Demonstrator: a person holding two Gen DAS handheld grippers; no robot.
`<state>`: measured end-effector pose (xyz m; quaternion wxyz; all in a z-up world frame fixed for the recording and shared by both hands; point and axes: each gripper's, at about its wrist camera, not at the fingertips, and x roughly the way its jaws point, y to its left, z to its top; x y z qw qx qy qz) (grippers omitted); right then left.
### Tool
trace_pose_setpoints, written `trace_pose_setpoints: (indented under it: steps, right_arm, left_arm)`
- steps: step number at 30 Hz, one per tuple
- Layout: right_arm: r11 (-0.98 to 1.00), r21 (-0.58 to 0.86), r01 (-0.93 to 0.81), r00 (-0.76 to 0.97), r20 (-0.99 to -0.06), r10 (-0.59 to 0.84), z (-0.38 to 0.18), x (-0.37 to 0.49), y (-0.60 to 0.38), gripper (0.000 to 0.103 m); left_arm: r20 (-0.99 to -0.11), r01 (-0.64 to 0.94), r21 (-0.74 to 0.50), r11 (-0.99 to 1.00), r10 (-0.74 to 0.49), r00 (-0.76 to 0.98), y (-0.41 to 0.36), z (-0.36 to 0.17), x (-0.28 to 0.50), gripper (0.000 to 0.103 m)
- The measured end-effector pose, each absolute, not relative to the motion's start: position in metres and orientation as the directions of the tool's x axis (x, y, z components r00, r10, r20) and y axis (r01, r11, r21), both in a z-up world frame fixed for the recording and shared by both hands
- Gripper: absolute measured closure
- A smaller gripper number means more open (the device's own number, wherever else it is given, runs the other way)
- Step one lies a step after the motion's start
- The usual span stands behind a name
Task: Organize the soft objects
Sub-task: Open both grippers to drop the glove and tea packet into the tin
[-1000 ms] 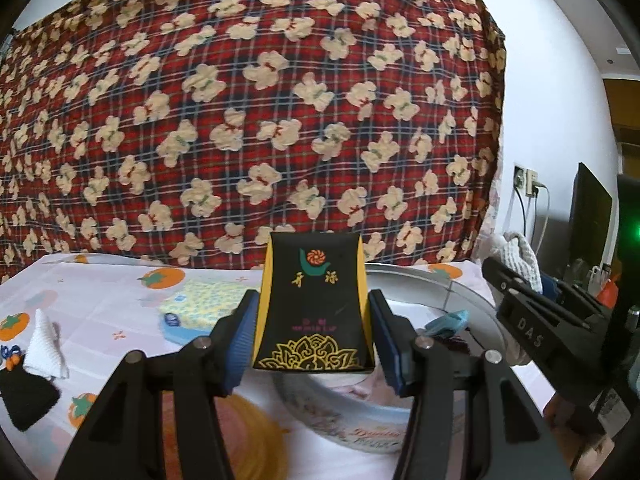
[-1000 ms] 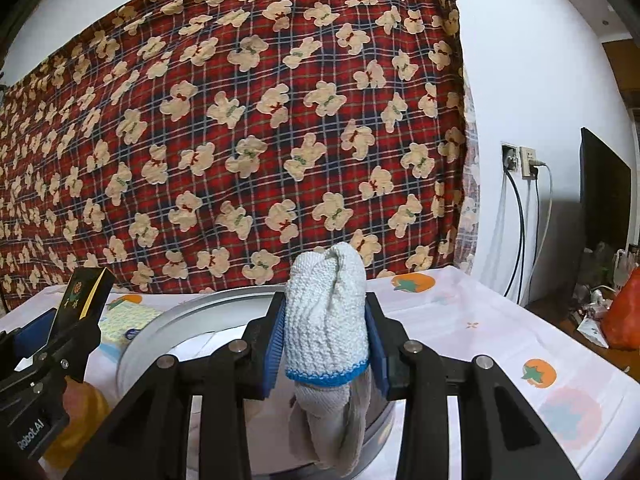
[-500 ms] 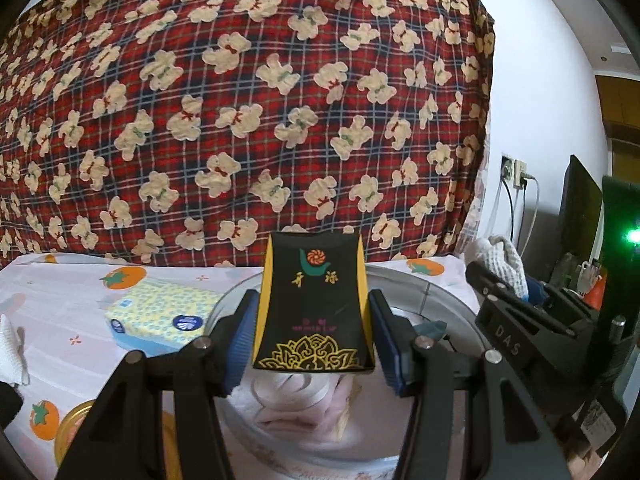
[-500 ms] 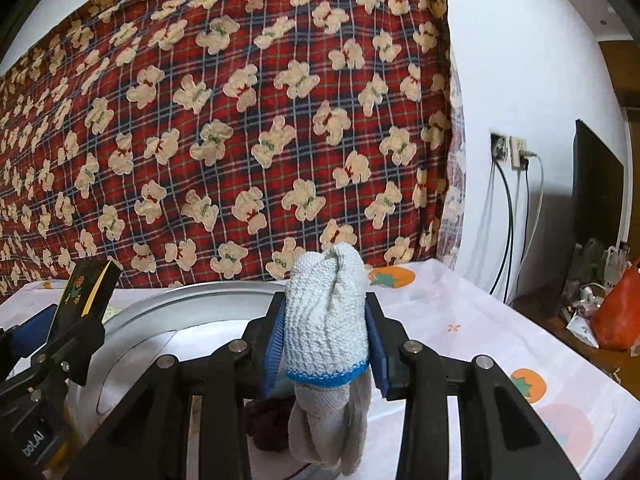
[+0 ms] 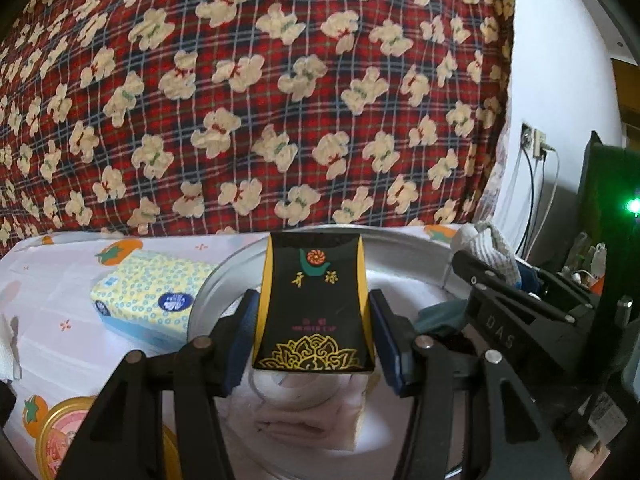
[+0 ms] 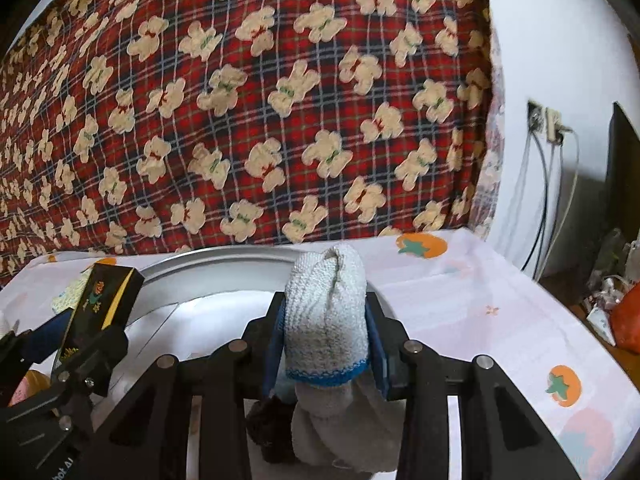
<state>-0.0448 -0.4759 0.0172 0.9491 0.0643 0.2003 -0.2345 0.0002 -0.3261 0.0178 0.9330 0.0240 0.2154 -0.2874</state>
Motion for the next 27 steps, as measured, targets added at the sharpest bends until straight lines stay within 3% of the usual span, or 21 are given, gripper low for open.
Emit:
trace_pose_setpoints:
  steps: [7, 9, 12, 13, 14, 15, 19, 27]
  right_arm:
    - [0.91, 0.033, 0.414, 0.83, -0.424, -0.362, 0.015, -0.037, -0.47, 0.061]
    - [0.918, 0.038, 0.395, 0.838, -0.425, -0.343, 0.015, -0.036, -0.469, 0.044]
    - [0.91, 0.05, 0.411, 0.84, -0.407, -0.358, 0.017, -0.04, -0.47, 0.034]
    - [0.908, 0.067, 0.414, 0.845, -0.401, -0.355, 0.017, -0.043, -0.472, 0.031]
    - [0.904, 0.087, 0.418, 0.848, -0.395, -0.354, 0.017, -0.045, -0.475, 0.026]
    - [0.904, 0.105, 0.414, 0.854, -0.389, -0.346, 0.018, -0.047, -0.476, 0.021]
    - [0.905, 0.116, 0.409, 0.874, -0.334, -0.352, 0.024, -0.058, -0.471, 0.02]
    - [0.905, 0.083, 0.418, 0.892, -0.226, -0.392, 0.034, -0.079, -0.459, 0.019]
  left_arm:
    - [-0.444, 0.528, -0.082, 0.845, -0.505, 0.74, -0.326, 0.015, 0.005, 0.048]
    - [-0.449, 0.52, -0.077, 0.851, -0.495, 0.744, -0.326, 0.015, 0.006, 0.041]
    - [-0.442, 0.476, -0.074, 0.876, -0.457, 0.772, -0.323, 0.016, 0.007, 0.018]
    - [-0.437, 0.461, -0.08, 0.884, -0.447, 0.78, -0.32, 0.016, 0.007, 0.004]
    - [-0.433, 0.442, -0.089, 0.893, -0.434, 0.79, -0.317, 0.017, 0.008, 0.0]
    - [-0.429, 0.422, -0.098, 0.901, -0.421, 0.8, -0.312, 0.017, 0.009, 0.0]
    - [-0.369, 0.412, -0.135, 0.901, -0.432, 0.823, -0.296, 0.021, 0.004, 0.0]
    - [-0.238, 0.405, -0.002, 0.914, -0.394, 0.888, -0.294, 0.032, -0.026, 0.0]
